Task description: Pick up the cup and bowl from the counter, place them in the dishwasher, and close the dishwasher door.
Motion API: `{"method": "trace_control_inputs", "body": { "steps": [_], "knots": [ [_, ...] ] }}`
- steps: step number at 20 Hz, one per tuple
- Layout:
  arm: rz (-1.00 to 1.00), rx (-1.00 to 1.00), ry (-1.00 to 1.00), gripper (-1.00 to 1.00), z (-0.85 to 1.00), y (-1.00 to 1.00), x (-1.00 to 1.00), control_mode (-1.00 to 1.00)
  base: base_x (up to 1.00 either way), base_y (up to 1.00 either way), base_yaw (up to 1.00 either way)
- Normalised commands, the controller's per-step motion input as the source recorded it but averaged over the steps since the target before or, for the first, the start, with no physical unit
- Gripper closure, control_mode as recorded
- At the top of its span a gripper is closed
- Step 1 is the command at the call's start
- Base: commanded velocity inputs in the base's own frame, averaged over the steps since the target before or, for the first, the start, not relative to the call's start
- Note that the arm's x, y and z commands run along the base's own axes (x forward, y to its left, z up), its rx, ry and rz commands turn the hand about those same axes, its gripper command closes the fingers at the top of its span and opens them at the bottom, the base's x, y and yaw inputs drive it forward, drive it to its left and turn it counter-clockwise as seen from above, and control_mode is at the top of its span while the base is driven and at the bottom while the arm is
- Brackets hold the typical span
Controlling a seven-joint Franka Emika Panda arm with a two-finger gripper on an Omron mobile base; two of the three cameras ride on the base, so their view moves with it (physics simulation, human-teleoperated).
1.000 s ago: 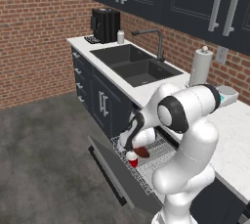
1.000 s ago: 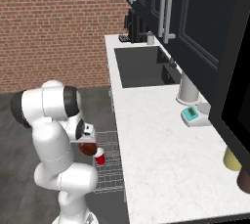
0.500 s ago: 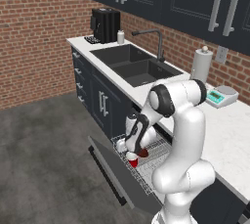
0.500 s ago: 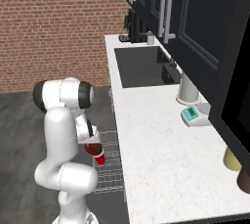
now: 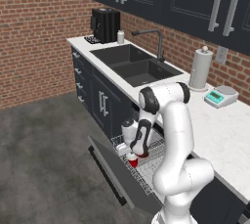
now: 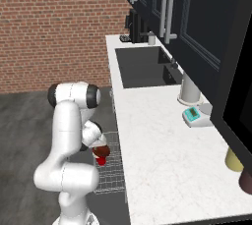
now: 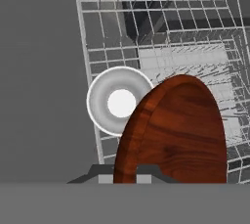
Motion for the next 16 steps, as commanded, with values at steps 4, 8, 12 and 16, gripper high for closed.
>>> {"method": "trace_control_inputs", "body": {
  "steps": [4,8,12,16],
  "knots": [
    [-0.03,-0.09,0.04,1.0,-0.41,-0.08,0.82,-1.0,0.0,0.0,0.0],
    [0.0,-0.02,0.02,1.0,-0.28,-0.41,0.55,-1.0,0.0,0.0,0.0],
    [0.0,0.0,0.0,1.0,-0.16,-0.56,0.27,-1.0,0.0,0.0,0.0],
    [0.0,0.0,0.0,1.0,-0.29,-0.25,0.27,-1.0,0.0,0.0,0.0]
  ]
}}
